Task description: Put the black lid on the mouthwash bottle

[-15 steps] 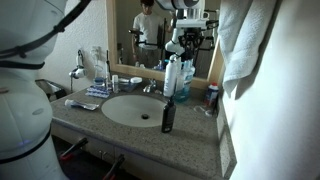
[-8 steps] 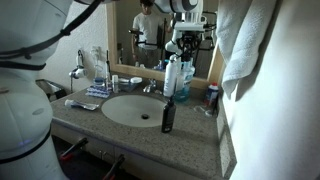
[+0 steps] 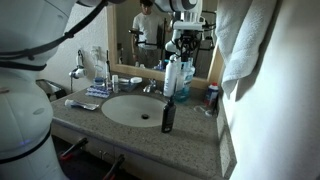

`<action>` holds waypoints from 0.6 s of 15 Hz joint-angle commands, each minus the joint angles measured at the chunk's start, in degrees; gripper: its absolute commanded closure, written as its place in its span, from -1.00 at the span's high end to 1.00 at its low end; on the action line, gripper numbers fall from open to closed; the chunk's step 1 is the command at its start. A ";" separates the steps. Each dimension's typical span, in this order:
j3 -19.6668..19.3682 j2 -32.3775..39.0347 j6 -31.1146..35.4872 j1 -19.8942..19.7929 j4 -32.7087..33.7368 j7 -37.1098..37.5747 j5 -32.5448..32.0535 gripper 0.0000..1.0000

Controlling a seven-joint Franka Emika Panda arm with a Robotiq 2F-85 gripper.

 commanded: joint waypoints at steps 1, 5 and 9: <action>-0.15 1.43 -4.18 0.56 2.93 -0.46 -1.49 -0.59; -0.31 1.61 -3.23 0.74 3.63 -0.09 -2.18 -0.59; -0.56 1.66 -3.26 0.85 4.34 0.16 -3.81 -0.59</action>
